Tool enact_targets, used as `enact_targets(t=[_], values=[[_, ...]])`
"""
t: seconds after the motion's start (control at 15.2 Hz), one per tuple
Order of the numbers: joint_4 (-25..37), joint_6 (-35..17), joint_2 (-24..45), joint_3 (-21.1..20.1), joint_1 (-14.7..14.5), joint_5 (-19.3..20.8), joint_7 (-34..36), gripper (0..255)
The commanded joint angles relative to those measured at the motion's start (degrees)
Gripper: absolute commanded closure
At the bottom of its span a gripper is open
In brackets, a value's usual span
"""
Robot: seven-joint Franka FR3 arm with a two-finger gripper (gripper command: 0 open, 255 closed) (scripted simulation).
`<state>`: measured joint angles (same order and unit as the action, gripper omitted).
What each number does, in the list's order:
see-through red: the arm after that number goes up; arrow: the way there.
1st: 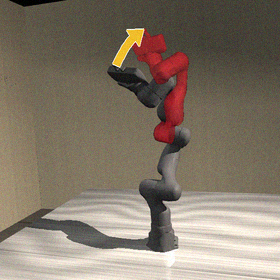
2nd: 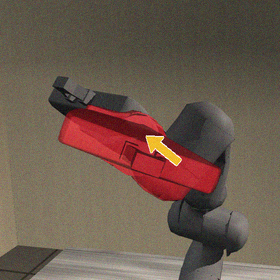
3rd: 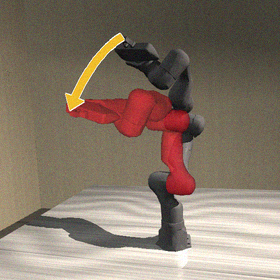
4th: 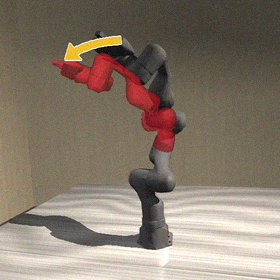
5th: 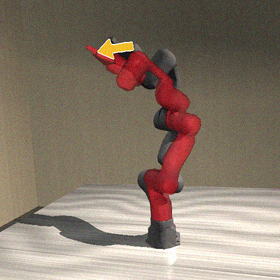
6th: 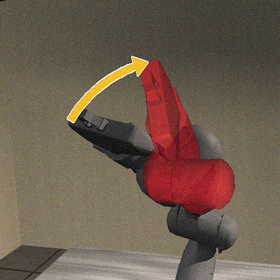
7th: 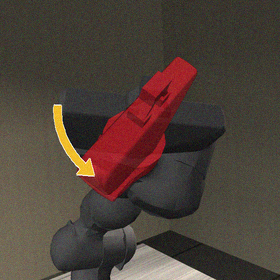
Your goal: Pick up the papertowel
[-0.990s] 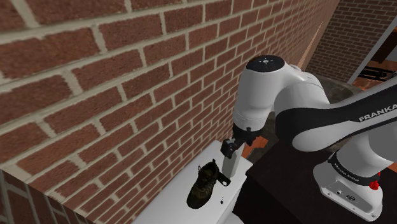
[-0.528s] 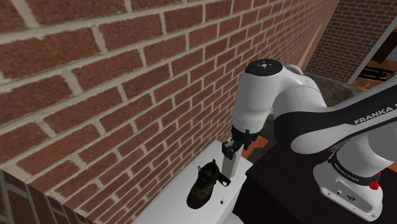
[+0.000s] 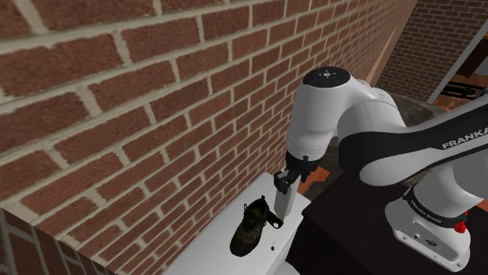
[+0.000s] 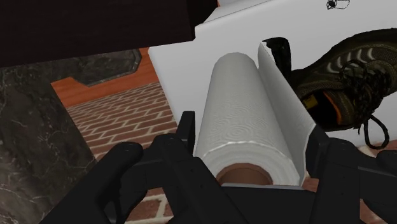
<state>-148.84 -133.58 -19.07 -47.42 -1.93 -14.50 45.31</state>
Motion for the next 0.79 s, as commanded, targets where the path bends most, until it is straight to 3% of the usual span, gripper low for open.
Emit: enact_targets(t=[0.0, 0.73], values=[[0.69, 1.87, -1.25, 0.77, -0.48, -0.53, -0.55, 255], [5.15, 12.19, -7.48, 5.02, -2.42, -1.97, -2.81, 255]])
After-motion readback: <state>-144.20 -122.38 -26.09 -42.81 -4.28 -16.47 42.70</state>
